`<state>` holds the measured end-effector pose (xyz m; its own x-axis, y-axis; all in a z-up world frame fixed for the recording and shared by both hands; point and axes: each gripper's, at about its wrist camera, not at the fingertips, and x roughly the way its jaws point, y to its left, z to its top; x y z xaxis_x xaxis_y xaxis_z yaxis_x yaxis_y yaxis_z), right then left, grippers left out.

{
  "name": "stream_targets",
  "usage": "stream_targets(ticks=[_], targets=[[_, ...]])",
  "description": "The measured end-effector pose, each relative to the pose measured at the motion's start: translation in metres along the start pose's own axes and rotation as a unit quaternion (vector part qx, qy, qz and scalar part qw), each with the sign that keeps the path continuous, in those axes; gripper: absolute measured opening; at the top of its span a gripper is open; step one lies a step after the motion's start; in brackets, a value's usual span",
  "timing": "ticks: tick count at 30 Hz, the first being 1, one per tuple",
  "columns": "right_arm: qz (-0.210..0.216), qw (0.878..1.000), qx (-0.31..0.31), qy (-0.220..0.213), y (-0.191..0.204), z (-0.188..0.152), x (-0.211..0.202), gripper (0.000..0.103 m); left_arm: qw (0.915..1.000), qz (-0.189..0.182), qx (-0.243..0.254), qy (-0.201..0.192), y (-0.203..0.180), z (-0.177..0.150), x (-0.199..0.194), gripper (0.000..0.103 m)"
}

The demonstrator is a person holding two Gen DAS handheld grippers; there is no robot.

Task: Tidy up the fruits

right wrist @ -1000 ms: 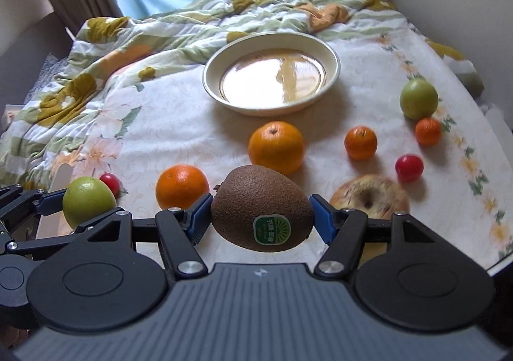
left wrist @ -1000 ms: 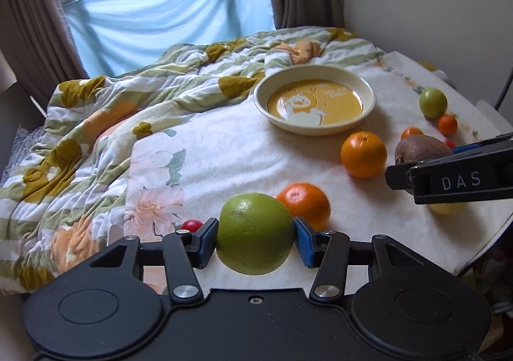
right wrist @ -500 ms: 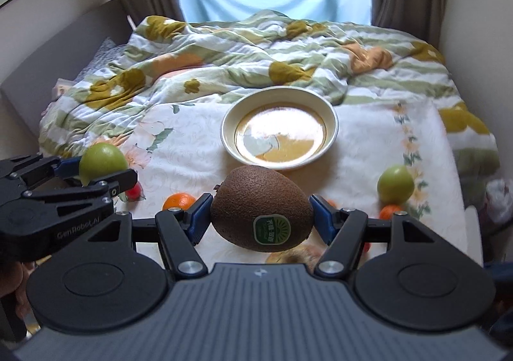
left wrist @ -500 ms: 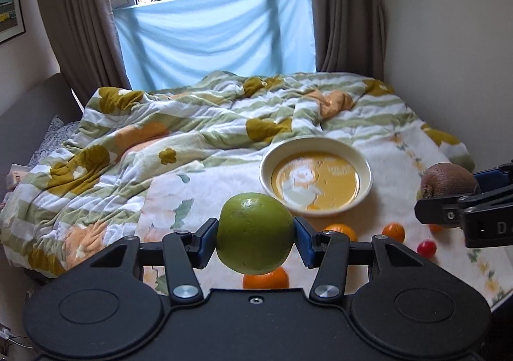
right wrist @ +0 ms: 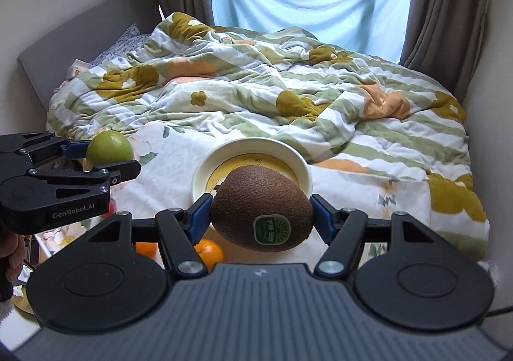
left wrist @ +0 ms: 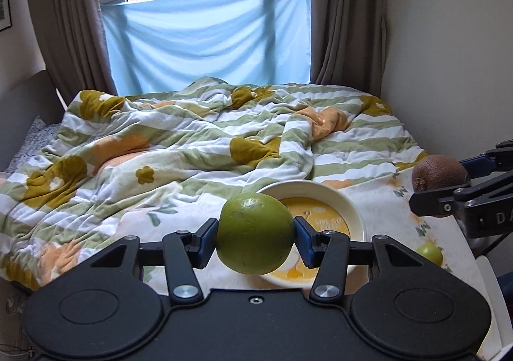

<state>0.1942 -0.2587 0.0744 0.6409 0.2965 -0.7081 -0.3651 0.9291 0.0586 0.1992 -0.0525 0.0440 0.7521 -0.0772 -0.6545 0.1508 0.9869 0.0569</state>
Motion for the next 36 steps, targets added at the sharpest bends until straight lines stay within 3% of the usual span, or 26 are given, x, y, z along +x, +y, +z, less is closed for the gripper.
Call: stream_targets(ticks=[13, 22, 29, 30, 32, 33, 36], targets=[[0.011, 0.999, 0.041, 0.03, -0.057, 0.052, 0.111, 0.081, 0.9976, -0.027, 0.023, 0.06, -0.009, 0.04, 0.128, 0.055], [0.009, 0.998, 0.055, 0.041, -0.075, 0.063, 0.162, 0.081, 0.9915, -0.037, 0.072, 0.101, -0.03, 0.031, 0.195, 0.055], [0.008, 0.996, 0.064, 0.059, -0.083, 0.061, 0.189, 0.081, 0.9882, -0.057, 0.091, 0.109, -0.037, 0.022, 0.216, 0.056], [0.007, 0.996, 0.066, 0.061, -0.084, 0.06, 0.191, 0.081, 0.9885, -0.061, 0.089, 0.106, -0.037, 0.022, 0.216, 0.058], [0.007, 0.996, 0.067, 0.064, -0.085, 0.059, 0.194, 0.081, 0.9906, -0.065, 0.084, 0.086, -0.037, 0.024, 0.211, 0.084], [0.007, 0.996, 0.067, 0.066, -0.085, 0.059, 0.195, 0.081, 0.9916, -0.064, 0.085, 0.074, -0.037, 0.027, 0.208, 0.102], [0.006, 0.996, 0.066, 0.067, -0.087, 0.06, 0.195, 0.081, 0.9917, -0.065, 0.094, 0.06, -0.038, 0.031, 0.198, 0.103]])
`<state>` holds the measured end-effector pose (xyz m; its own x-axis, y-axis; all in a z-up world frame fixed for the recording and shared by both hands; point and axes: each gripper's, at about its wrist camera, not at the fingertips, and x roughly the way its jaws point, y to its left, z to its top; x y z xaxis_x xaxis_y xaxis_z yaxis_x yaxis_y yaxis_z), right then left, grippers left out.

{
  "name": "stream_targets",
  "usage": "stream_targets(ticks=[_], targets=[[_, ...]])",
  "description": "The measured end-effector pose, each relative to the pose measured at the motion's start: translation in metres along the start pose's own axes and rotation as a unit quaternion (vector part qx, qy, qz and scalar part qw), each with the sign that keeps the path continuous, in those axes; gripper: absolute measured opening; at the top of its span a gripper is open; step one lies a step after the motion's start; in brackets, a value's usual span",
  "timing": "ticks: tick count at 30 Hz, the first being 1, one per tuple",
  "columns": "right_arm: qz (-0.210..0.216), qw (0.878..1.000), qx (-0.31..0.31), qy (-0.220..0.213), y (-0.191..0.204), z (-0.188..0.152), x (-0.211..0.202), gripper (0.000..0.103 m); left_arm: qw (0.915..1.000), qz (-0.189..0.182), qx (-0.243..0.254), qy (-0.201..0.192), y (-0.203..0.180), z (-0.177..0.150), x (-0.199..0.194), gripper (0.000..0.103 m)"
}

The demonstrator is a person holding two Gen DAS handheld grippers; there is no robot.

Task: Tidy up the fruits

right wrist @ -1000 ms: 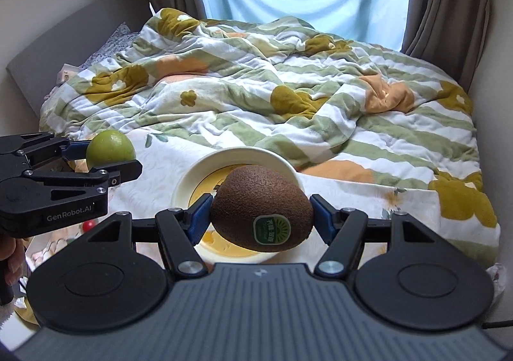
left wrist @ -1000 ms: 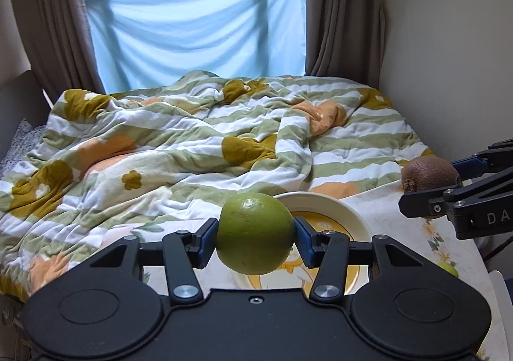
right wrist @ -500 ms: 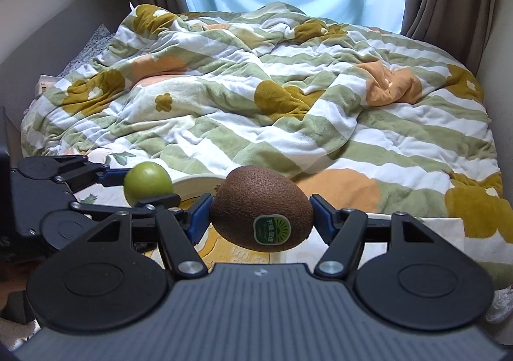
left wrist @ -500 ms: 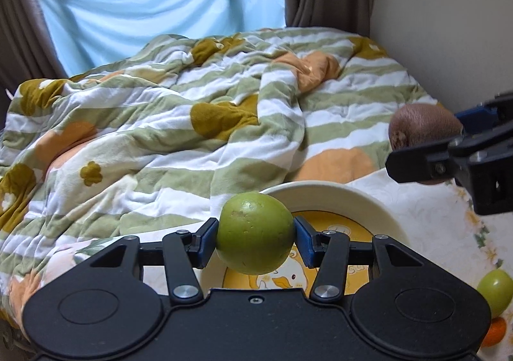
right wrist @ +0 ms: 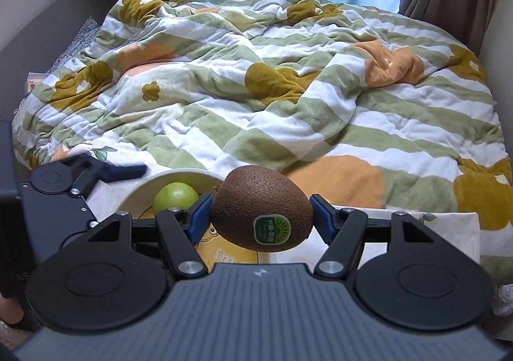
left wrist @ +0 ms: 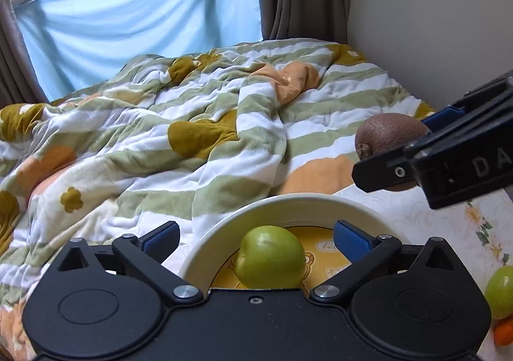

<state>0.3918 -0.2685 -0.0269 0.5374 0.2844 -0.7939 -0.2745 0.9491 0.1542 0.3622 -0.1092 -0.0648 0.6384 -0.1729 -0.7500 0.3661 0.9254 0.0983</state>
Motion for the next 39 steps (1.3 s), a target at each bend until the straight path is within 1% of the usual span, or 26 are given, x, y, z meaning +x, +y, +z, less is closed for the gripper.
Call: stream_targets(ticks=[3, 7, 11, 16, 21, 26, 32, 36, 39], targets=[[0.001, 1.0, 0.002, -0.003, -0.002, 0.002, -0.002, 0.081, 1.0, 0.004, 0.002, 0.004, 0.003, -0.002, -0.009, 0.103], [0.006, 1.0, -0.002, -0.003, 0.0, 0.002, -0.004, 0.081, 0.9999, 0.002, -0.016, 0.002, 0.011, -0.01, -0.028, 0.103], [0.017, 1.0, -0.01, -0.001, 0.005, -0.001, -0.002, 0.081, 0.9997, 0.009, -0.025, 0.001, 0.016, -0.017, -0.048, 0.103], [0.023, 0.999, -0.02, 0.009, 0.014, -0.012, 0.011, 0.081, 0.9992, 0.016, -0.038, -0.001, 0.021, -0.03, -0.07, 0.103], [0.025, 0.999, -0.023, 0.018, 0.02, -0.021, 0.027, 0.081, 0.9987, 0.02, -0.047, 0.001, 0.024, -0.043, -0.081, 0.103], [0.021, 0.999, -0.03, 0.021, 0.026, -0.018, 0.037, 0.081, 0.9981, 0.021, -0.058, -0.002, 0.026, -0.052, -0.087, 0.103], [0.03, 0.999, 0.001, 0.019, 0.024, -0.016, 0.04, 0.082, 0.9977, 0.024, -0.063, -0.006, 0.027, -0.057, -0.096, 0.103], [0.025, 0.999, 0.016, 0.018, 0.019, -0.017, 0.04, 0.086, 0.9974, 0.024, -0.068, -0.007, 0.03, -0.061, -0.1, 0.103], [0.038, 0.999, 0.035, 0.017, 0.014, -0.02, 0.038, 0.091, 0.9971, 0.027, -0.071, -0.007, 0.031, -0.063, -0.103, 0.103]])
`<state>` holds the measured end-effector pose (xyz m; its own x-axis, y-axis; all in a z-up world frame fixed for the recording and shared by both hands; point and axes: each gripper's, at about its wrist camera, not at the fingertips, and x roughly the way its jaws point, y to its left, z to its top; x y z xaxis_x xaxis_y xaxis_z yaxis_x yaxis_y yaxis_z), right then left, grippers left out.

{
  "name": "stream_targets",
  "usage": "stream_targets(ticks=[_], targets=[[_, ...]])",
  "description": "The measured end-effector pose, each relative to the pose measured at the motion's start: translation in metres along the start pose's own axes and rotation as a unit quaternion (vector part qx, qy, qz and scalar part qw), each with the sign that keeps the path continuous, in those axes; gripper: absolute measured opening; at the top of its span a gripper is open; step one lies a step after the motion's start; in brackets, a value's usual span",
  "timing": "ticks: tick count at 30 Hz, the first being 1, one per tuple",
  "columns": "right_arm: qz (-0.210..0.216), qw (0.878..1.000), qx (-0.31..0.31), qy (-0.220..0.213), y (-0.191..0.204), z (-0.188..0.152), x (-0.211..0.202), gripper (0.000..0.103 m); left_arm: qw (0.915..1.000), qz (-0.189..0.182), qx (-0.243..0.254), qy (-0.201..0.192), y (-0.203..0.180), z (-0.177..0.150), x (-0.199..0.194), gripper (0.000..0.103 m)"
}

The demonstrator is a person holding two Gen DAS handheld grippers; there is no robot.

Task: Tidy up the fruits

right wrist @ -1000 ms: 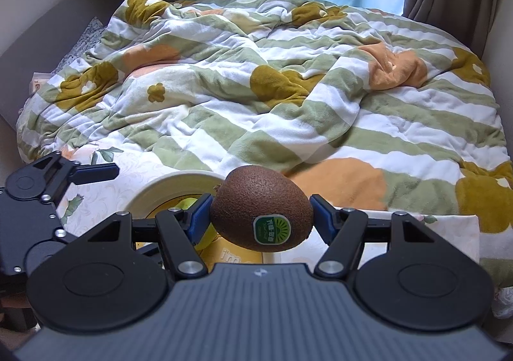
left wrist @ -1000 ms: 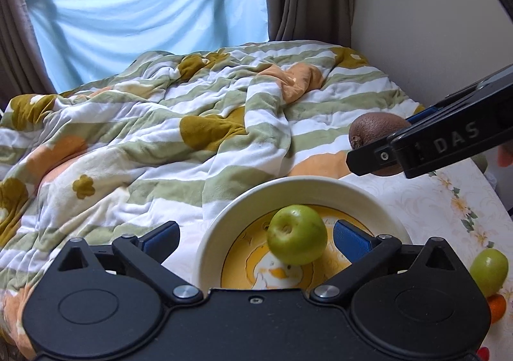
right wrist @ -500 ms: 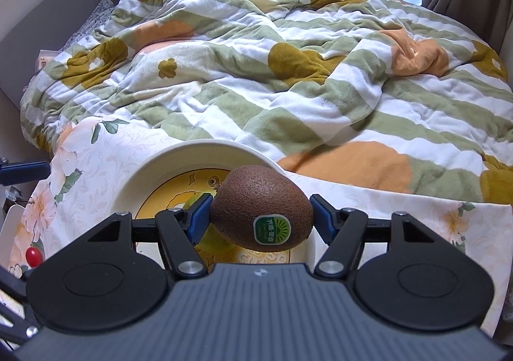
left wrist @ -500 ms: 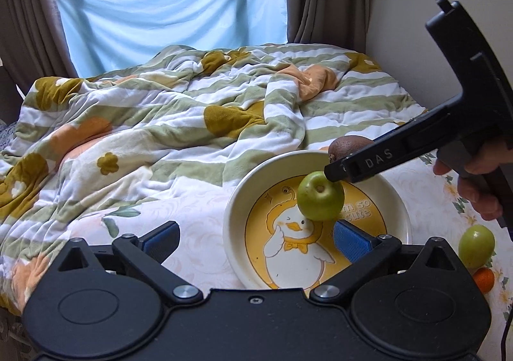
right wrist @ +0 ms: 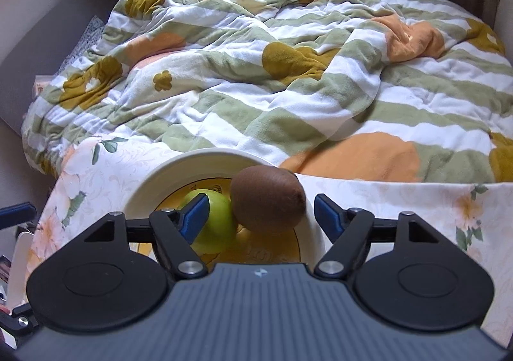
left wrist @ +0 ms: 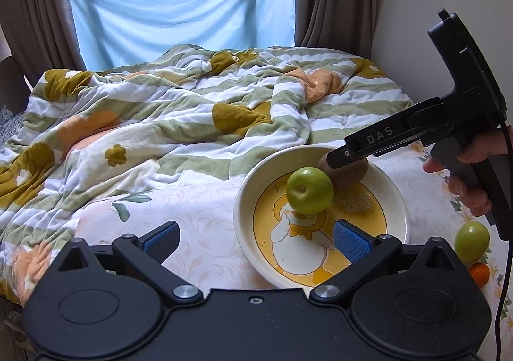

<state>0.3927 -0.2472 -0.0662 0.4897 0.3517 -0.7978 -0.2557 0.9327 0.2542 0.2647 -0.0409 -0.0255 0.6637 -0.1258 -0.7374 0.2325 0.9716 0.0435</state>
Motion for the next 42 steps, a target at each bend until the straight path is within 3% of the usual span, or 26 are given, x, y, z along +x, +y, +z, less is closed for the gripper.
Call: stream_targets(ticks=[11, 19, 32, 42], targets=[[-0.009, 1.0, 0.006, -0.025, 0.003, -0.01, -0.041, 0.095, 0.9997, 0.009, -0.017, -0.013, 0.003, -0.007, -0.031, 0.103], [-0.014, 0.998, -0.009, -0.061, 0.01, -0.028, -0.108, 0.095, 0.9981, 0.032, -0.033, -0.041, -0.006, -0.006, -0.08, 0.103], [-0.049, 0.99, -0.025, -0.128, 0.026, -0.11, -0.236, 0.096, 0.9939, 0.052, -0.048, -0.084, -0.046, -0.041, -0.159, 0.103], [-0.073, 0.988, -0.027, -0.134, 0.026, -0.174, -0.271, 0.096, 0.995, 0.047, -0.046, -0.075, -0.083, -0.08, -0.169, 0.103]])
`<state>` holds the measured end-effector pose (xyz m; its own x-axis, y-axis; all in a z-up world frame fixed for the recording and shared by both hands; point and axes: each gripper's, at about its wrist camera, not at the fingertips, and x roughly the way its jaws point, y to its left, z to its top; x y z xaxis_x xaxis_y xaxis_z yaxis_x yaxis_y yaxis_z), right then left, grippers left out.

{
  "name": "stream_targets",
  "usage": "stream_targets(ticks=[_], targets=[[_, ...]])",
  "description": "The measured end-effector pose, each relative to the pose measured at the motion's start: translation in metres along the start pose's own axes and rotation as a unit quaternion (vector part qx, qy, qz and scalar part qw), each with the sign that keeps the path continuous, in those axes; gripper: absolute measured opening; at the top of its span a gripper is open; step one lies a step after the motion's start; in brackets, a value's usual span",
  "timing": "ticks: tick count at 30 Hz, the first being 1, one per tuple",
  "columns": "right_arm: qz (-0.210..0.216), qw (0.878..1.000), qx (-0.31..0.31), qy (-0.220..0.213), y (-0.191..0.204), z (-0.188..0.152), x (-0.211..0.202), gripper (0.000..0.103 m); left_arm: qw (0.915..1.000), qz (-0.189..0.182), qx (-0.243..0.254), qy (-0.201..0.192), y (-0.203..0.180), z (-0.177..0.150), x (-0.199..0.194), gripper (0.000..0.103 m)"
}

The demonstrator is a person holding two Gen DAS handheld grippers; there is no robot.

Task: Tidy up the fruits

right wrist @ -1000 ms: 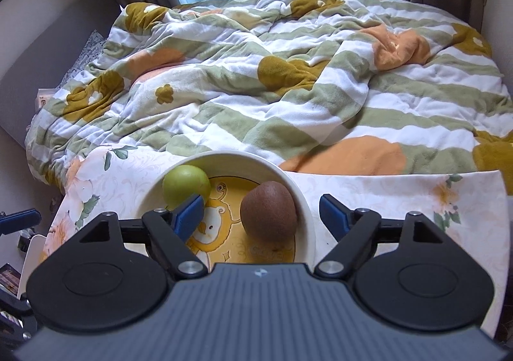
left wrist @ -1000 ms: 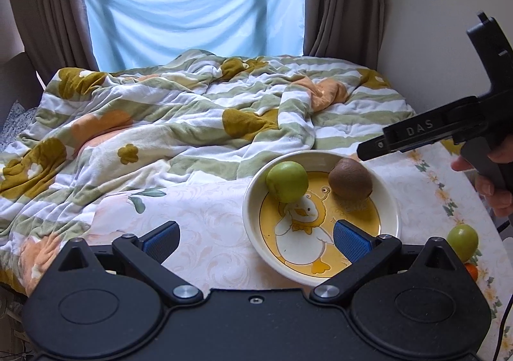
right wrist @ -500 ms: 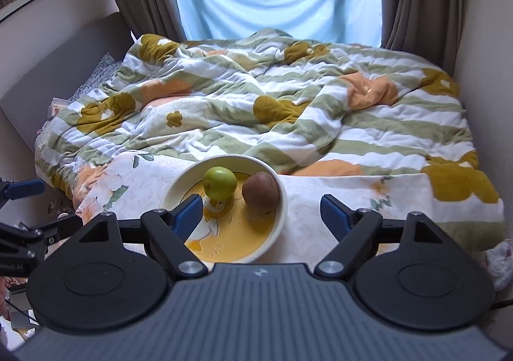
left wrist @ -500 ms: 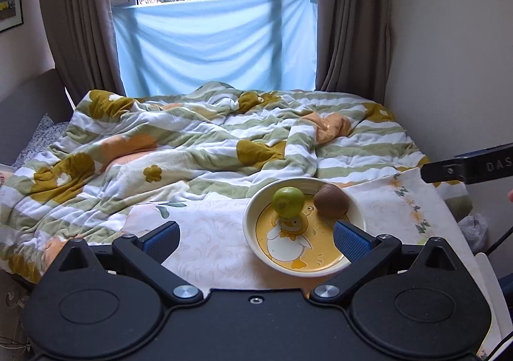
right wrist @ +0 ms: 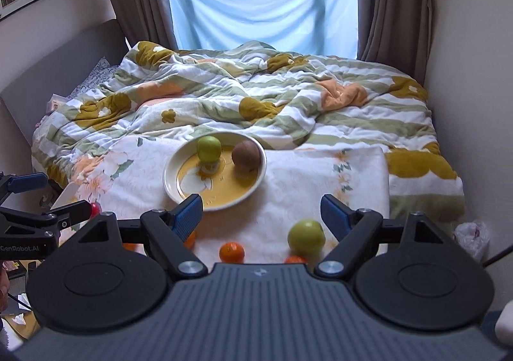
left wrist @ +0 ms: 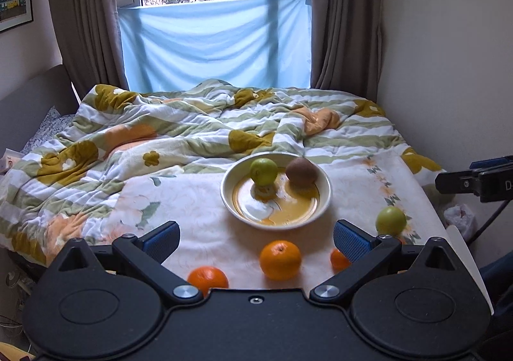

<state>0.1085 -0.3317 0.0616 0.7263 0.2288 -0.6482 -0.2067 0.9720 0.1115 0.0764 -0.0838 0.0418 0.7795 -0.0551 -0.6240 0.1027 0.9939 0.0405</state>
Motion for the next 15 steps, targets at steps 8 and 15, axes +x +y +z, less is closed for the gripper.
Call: stream_targets(ticks=[8, 15], targets=[[-0.032, 0.999, -0.029, 0.014, -0.014, -0.05, 0.013, 0.096, 0.9992, -0.029, -0.001, 0.028, -0.032, -0.041, 0.023, 0.103], [-0.038, 0.998, -0.041, 0.028, -0.038, -0.081, 0.04, 0.096, 0.9962, -0.05, -0.001, 0.071, -0.062, -0.071, 0.056, 0.103]])
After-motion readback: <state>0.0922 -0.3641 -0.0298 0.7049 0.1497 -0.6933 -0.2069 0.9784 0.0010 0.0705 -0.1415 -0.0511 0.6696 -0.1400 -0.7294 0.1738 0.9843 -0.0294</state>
